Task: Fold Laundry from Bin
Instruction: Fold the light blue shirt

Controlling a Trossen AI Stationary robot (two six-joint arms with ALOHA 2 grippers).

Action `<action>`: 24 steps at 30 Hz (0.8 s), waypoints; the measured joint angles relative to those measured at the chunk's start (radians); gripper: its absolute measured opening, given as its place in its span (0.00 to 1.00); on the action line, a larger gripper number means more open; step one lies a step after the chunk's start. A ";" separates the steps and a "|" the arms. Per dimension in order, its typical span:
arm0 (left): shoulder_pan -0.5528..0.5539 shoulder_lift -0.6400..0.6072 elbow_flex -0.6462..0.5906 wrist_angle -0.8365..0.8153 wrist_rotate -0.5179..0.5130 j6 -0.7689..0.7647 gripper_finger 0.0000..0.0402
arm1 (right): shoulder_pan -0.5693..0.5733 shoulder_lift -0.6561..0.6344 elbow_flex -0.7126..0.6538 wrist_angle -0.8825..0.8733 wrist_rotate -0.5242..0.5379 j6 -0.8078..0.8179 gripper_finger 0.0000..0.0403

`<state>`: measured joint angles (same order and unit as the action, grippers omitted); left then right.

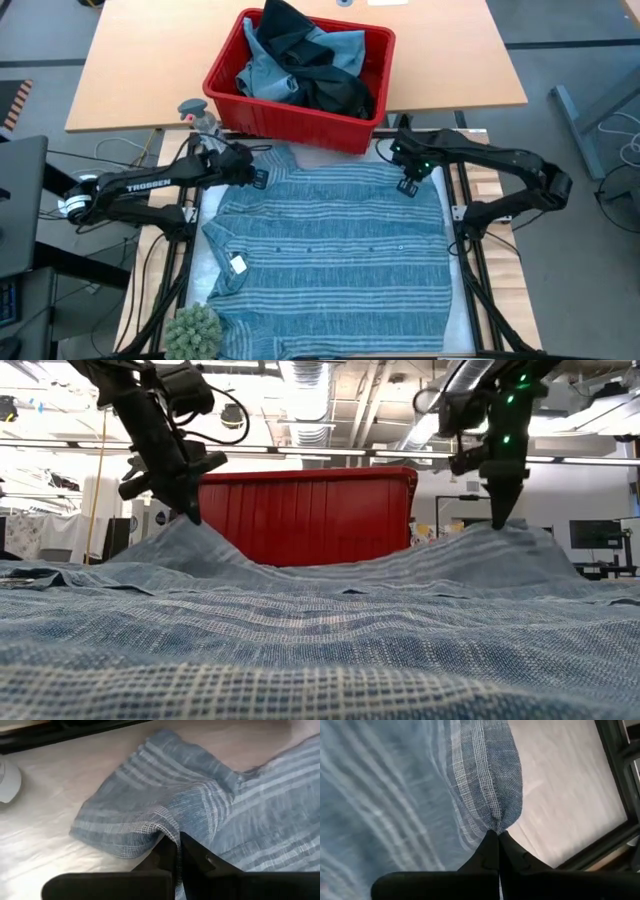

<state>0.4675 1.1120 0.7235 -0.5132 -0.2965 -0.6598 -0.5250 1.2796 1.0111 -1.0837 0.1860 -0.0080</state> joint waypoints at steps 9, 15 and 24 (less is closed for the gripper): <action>-0.074 -0.002 0.000 -0.018 -0.003 -0.002 0.00 | 0.161 -0.145 0.001 -0.146 -0.001 0.259 0.04; -0.136 -0.002 0.000 -0.039 -0.004 -0.031 0.00 | 0.278 -0.161 0.001 -0.169 0.000 0.385 0.04; -0.246 -0.118 0.001 -0.060 -0.080 -0.112 0.00 | 0.444 -0.115 -0.019 -0.161 0.028 0.511 0.04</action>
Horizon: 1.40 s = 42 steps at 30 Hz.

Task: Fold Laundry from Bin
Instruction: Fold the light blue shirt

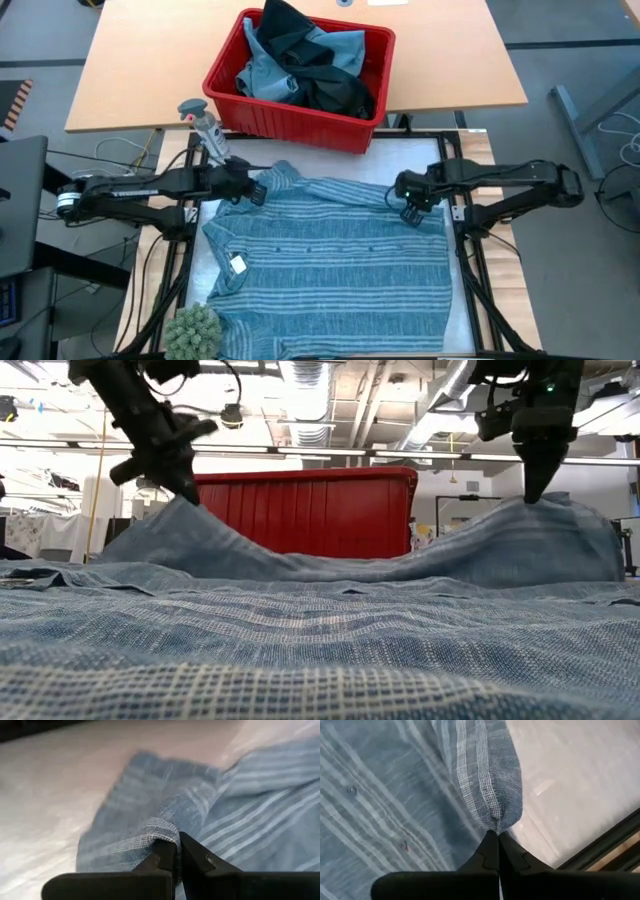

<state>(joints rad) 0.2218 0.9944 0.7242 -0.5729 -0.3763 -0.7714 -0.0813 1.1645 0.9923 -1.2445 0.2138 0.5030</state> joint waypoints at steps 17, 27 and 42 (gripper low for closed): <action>-0.242 -0.110 0.001 -0.015 -0.087 -0.001 0.00 | 0.233 -0.001 0.000 -0.072 0.051 0.234 0.04; -0.390 -0.092 0.000 -0.058 -0.171 -0.066 0.00 | 0.385 0.001 -0.038 -0.124 0.054 0.461 0.04; -0.538 -0.091 0.000 -0.146 -0.202 -0.184 0.00 | 0.508 0.005 -0.186 -0.013 0.054 0.604 0.04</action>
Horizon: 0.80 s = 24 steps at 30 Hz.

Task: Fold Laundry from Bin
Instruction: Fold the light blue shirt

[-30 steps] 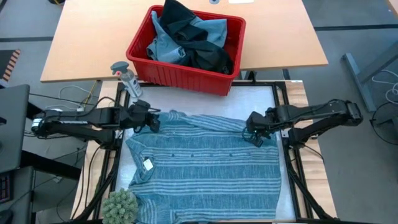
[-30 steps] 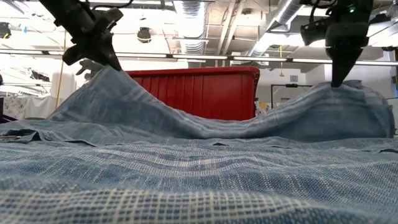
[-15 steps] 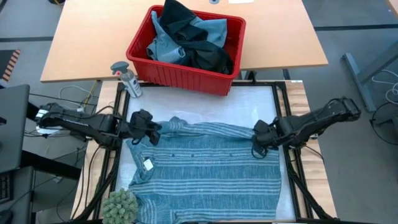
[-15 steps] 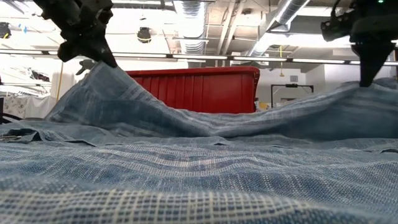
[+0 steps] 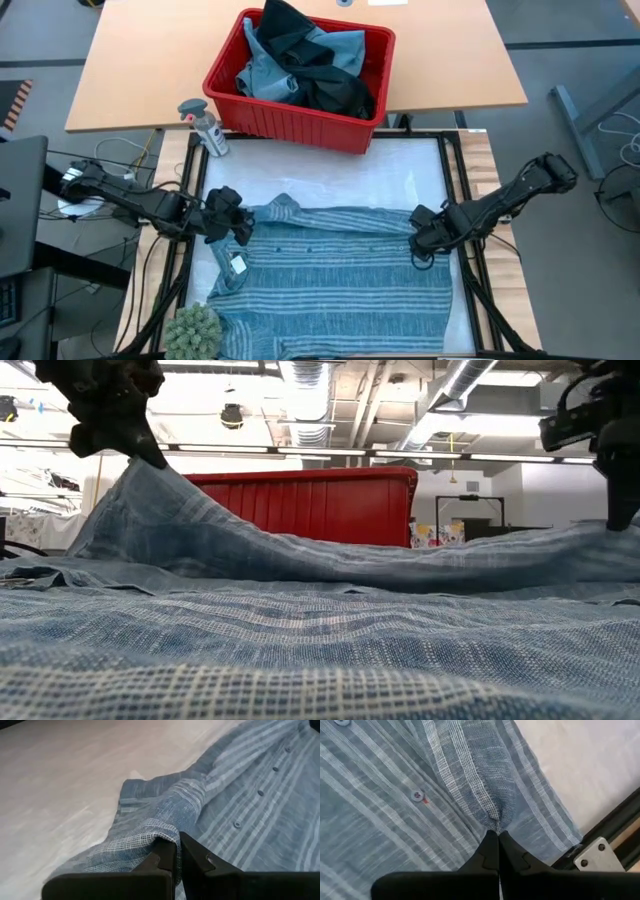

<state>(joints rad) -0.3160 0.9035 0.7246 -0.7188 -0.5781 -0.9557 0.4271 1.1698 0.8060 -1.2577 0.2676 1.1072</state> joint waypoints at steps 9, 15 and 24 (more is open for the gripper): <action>-0.012 0.068 0.000 -0.003 0.001 -0.025 0.00 | 0.000 0.005 -0.050 0.121 -0.004 -0.029 0.19; -0.037 0.151 0.000 0.003 0.023 -0.049 0.00 | 0.035 0.005 -0.050 0.179 -0.010 -0.108 0.21; -0.098 0.196 0.000 -0.001 0.019 -0.062 0.00 | 0.153 0.005 -0.050 0.199 -0.063 -0.075 0.37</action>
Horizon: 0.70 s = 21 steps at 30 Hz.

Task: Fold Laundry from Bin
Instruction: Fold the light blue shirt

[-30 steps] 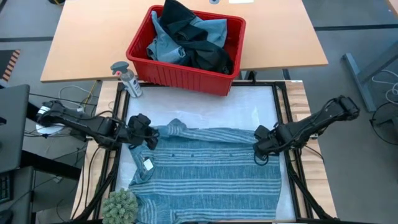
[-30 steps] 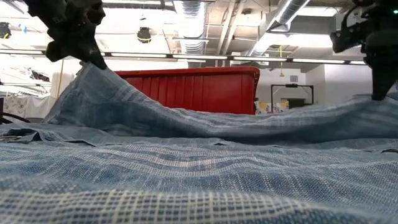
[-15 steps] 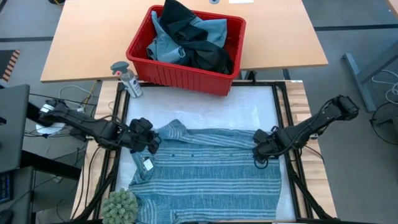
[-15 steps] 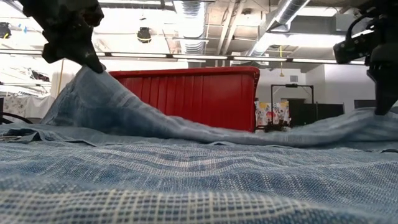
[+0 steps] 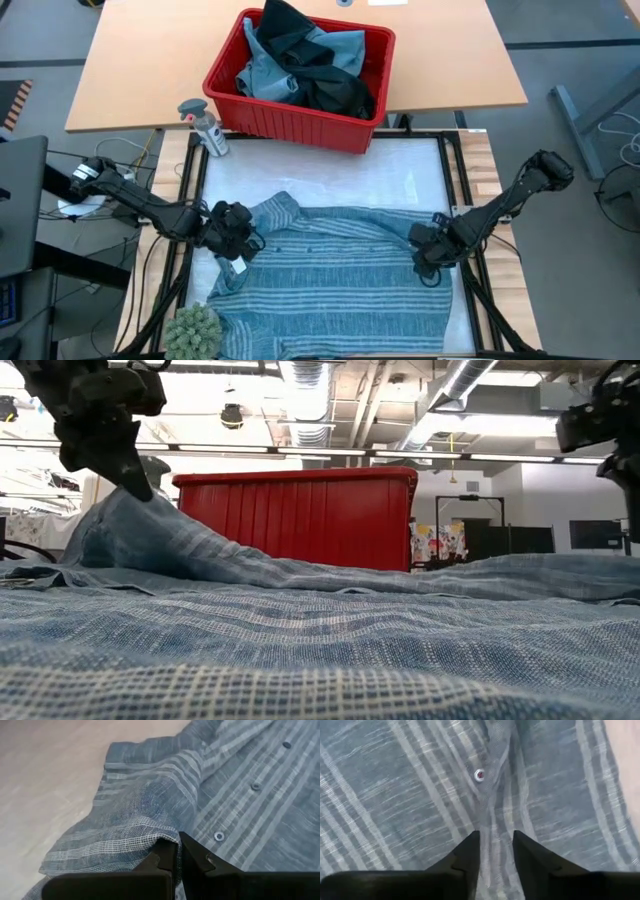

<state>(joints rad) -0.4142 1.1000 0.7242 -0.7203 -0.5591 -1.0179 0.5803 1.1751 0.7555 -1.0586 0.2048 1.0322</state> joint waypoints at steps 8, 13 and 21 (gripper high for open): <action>-0.032 0.000 0.000 -0.002 -0.006 0.000 0.00 | -0.054 -0.010 0.018 0.222 0.137 -0.153 0.46; -0.044 0.000 0.000 -0.002 -0.006 0.000 0.00 | -0.217 0.017 0.018 0.506 0.155 -0.469 0.47; -0.046 0.000 0.000 -0.002 -0.001 0.027 0.00 | -0.490 0.103 0.019 0.856 -0.019 -0.751 0.47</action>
<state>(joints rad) -0.4599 1.1000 0.7238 -0.7218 -0.5597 -0.9906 0.0903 1.2784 0.7742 -0.2022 0.1863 0.2815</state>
